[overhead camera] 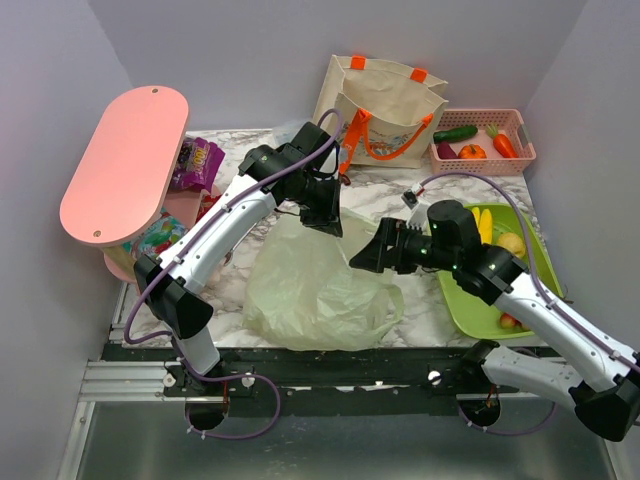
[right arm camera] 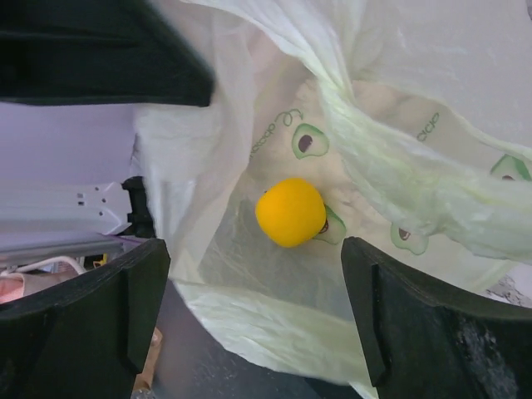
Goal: Place the food into the grocery bag and tie it
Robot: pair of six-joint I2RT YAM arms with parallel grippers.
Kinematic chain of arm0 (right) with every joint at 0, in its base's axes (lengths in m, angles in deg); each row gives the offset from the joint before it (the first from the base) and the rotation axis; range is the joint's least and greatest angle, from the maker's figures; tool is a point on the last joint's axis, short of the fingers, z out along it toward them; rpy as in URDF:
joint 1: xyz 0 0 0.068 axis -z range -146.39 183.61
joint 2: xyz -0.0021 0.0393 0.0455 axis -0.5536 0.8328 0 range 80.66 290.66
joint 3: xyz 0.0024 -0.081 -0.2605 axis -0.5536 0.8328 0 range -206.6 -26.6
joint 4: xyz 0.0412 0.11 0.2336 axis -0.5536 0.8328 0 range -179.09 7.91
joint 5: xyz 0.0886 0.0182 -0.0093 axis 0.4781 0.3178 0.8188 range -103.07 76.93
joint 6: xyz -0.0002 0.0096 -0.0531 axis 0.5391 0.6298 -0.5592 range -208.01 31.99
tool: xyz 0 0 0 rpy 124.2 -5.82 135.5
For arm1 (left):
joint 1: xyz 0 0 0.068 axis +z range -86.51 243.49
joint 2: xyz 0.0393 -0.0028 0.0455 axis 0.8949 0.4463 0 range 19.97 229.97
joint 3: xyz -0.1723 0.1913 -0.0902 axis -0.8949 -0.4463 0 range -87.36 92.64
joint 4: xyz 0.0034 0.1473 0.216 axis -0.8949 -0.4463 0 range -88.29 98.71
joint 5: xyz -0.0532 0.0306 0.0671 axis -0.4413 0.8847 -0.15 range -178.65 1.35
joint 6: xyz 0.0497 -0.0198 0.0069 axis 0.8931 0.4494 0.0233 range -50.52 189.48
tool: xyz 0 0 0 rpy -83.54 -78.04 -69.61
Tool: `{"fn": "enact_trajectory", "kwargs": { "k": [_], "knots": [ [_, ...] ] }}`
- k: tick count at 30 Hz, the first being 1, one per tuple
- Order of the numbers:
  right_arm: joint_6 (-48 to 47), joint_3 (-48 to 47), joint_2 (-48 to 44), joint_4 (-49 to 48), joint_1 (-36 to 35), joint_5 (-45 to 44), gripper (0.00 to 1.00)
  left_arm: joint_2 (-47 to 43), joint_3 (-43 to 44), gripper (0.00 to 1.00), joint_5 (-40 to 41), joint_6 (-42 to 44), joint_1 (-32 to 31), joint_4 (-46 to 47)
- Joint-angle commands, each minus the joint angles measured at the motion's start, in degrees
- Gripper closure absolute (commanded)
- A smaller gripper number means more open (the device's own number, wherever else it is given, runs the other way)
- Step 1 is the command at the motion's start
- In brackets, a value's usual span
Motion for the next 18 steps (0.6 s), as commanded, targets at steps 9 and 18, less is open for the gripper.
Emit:
{"fn": "enact_trajectory", "kwargs": {
  "k": [9, 18],
  "knots": [
    [-1.2, 2.07, -3.89, -3.82, -0.28, 12.01, 0.14, 0.86, 2.7, 1.0, -1.34, 0.31, 0.31, -0.84],
    [0.41, 4.46, -2.77, -8.82, -0.28, 16.32, 0.39, 1.41, 3.64, 1.0, -1.48, -0.14, 0.39, -0.92]
  ]
}}
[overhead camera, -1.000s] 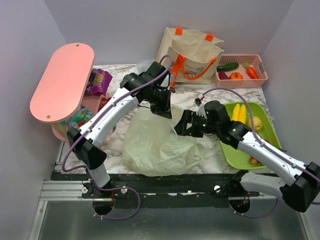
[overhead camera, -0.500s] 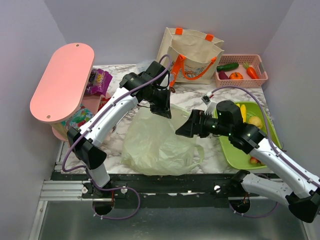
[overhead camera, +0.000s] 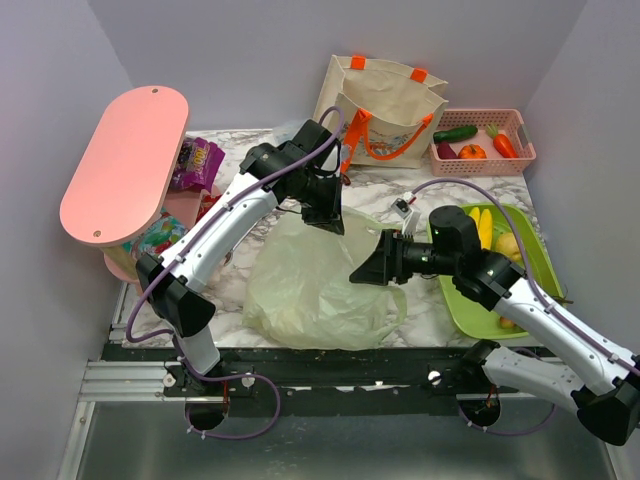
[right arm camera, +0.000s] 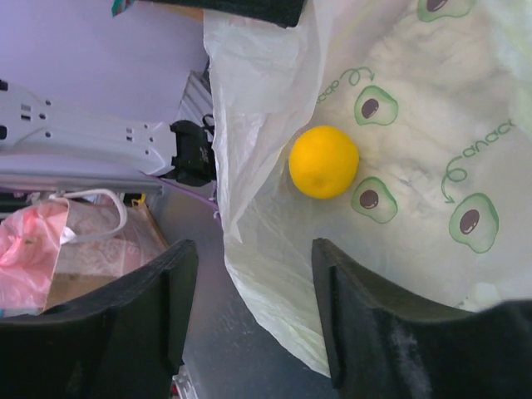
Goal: Place the food into the grocery bag and tie it
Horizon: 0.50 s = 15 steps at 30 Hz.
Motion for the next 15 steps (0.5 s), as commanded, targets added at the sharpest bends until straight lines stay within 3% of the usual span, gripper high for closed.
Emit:
{"fn": "enact_trajectory", "kwargs": {
  "k": [1, 8, 11, 13, 15],
  "knots": [
    [1.68, 1.2, 0.25, -4.81, -0.31, 4.93, 0.43, 0.58, 2.22, 1.0, -1.45, -0.26, 0.37, -0.65],
    [0.9, -0.7, 0.12, -2.99, -0.29, 5.13, 0.8, -0.3, 1.55, 1.0, -0.54, -1.76, 0.36, 0.71],
    [0.8, -0.65, 0.02, -2.64, -0.28, 4.83, 0.84, -1.16, 1.11, 1.0, 0.17, -2.67, 0.37, 1.21],
    [0.86, -0.43, 0.03, -2.72, -0.29, 4.88, 0.85, -1.92, 0.92, 0.76, 0.62, -3.15, 0.4, 1.28],
    [0.86, -0.34, 0.01, -2.9, -0.3, 4.82, 0.85, -2.81, 0.9, 0.4, 1.76, -3.63, 0.38, 1.21]
  ]
}}
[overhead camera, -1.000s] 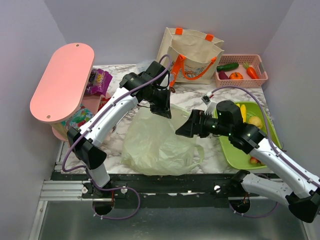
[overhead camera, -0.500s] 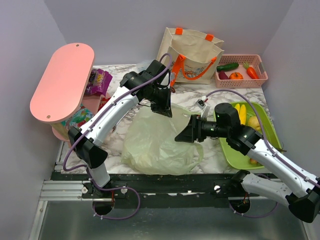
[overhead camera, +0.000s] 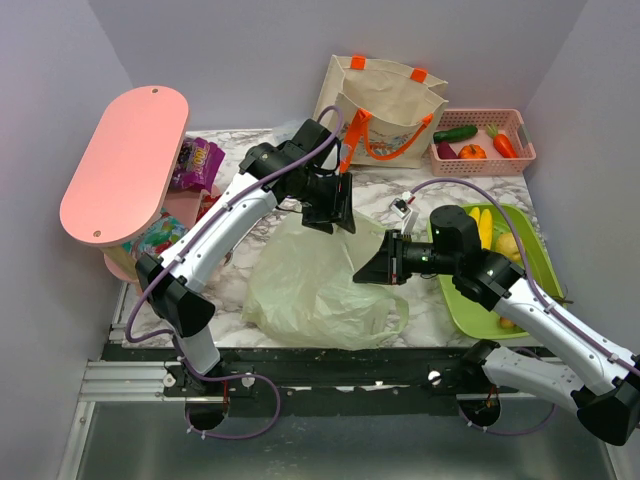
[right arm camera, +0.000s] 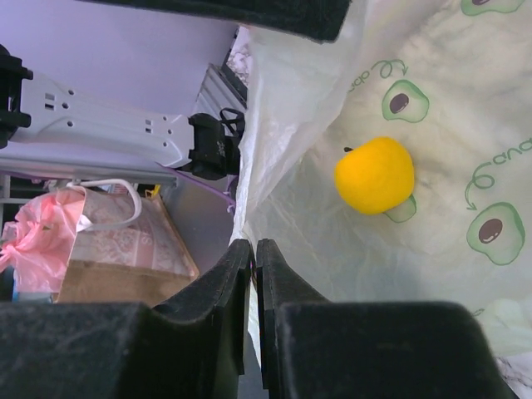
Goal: Place the food into the grocery bag and tie it
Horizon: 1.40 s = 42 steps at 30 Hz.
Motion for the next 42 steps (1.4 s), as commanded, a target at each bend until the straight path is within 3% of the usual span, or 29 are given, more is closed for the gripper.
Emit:
{"fn": "enact_trajectory", "kwargs": {
  "k": [1, 3, 5, 10, 16, 20, 34, 42],
  "knots": [
    [-0.36, -0.92, -0.12, -0.26, -0.29, 1.26, 0.85, -3.24, 0.63, 0.3, 2.32, -2.32, 0.38, 0.65],
    [-0.46, -0.91, -0.1, -0.34, -0.29, 1.31, 0.85, -3.9, 1.86, 0.17, 3.8, -2.48, 0.36, -0.38],
    [-0.55, -0.96, -0.01, -0.34, -0.35, 1.31, 0.85, -4.09, 3.49, 0.1, 5.54, -2.66, 0.4, -2.53],
    [-0.63, -1.34, 0.25, -0.58, -0.29, 1.23, 0.86, -5.37, 4.64, 0.1, 6.66, -4.81, 0.12, -6.22],
    [-0.97, -1.66, -0.08, -1.47, -0.3, 1.74, 0.86, -11.71, -7.31, 0.21, 3.88, -10.17, -1.97, 0.52],
    [-1.2, -1.95, -0.35, -2.17, -0.29, 2.44, 0.86, -12.85, -10.84, 0.26, 3.48, -13.19, -3.91, 3.86],
    [-1.49, -1.27, -1.85, -2.29, -0.34, 3.06, 0.86, -4.29, -7.31, 0.49, 2.27, -14.68, -8.63, 3.29],
    [-2.19, -1.42, -2.31, -1.93, -0.34, 3.98, 0.85, -7.15, -9.69, 0.49, 3.93, -13.47, -9.51, 1.51]
  ]
}}
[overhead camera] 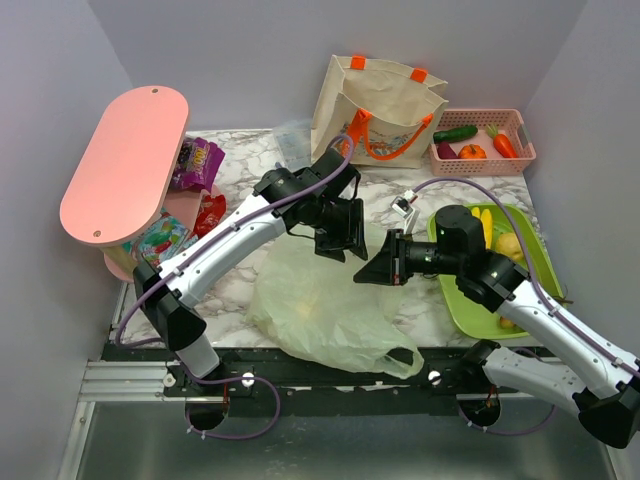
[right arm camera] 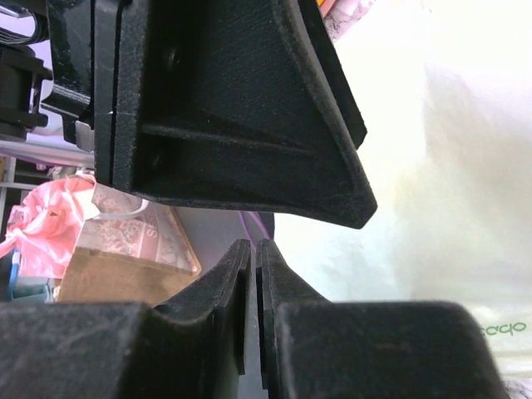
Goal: Place the food into the grocery bag and tie it
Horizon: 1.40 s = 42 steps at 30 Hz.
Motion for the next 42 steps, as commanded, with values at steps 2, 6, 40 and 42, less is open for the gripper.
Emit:
{"fn": "enact_trajectory", "kwargs": {
  "k": [2, 6, 40, 42],
  "knots": [
    [-1.94, -1.9, -1.18, 0.24, -0.27, 2.24, 0.82, -3.31, -0.64, 0.49, 1.1, 1.21, -0.99, -2.47],
    [-4.51, -8.16, -2.25, 7.66, -0.24, -3.72, 0.79, -4.69, -1.12, 0.48, 3.89, 2.13, -2.49, -4.64],
    [-1.41, -22.4, -5.48, 30.48, -0.2, -56.43, 0.06, 22.88, 15.41, 0.28, 41.49, -13.43, -27.74, -14.42],
    [-1.39, -22.22, -5.38, 30.3, -0.24, -57.07, 0.06, 22.84, 13.15, 0.28, 42.15, -13.35, -28.16, -11.97]
  ]
}}
